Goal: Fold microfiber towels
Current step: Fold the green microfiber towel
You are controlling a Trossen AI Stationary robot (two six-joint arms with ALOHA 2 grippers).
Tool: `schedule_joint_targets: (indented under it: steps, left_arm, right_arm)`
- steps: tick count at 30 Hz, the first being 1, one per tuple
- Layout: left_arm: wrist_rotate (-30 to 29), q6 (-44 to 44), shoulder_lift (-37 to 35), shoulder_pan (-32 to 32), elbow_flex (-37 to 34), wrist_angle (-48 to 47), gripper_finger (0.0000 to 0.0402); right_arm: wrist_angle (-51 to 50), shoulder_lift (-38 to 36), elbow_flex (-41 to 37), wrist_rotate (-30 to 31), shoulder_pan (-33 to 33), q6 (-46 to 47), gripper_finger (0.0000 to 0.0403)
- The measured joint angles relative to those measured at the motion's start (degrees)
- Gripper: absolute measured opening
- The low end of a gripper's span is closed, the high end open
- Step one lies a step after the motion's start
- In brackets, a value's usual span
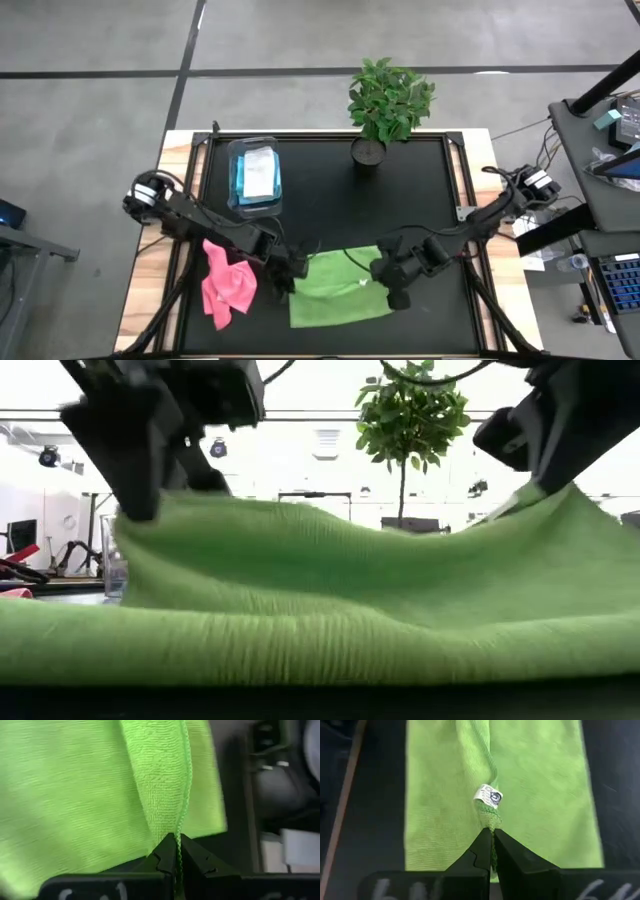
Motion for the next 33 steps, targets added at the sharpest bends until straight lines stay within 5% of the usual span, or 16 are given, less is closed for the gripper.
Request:
schedule_joint_targets:
  steps: [25,33]
  left_arm:
    - [-9.3,-1.6,-0.9,6.6,-1.7,-5.8,0.0]
    - [-9.5,-1.6,-1.2,7.4,-1.7,-7.0,0.0064]
  right_arm:
    - [-4.6,0.0,-3.5,7.2,-9.3,-1.5,0.0016]
    - [-6.3,0.0,-3.7,9.1,-10.3,-1.6,0.0076]
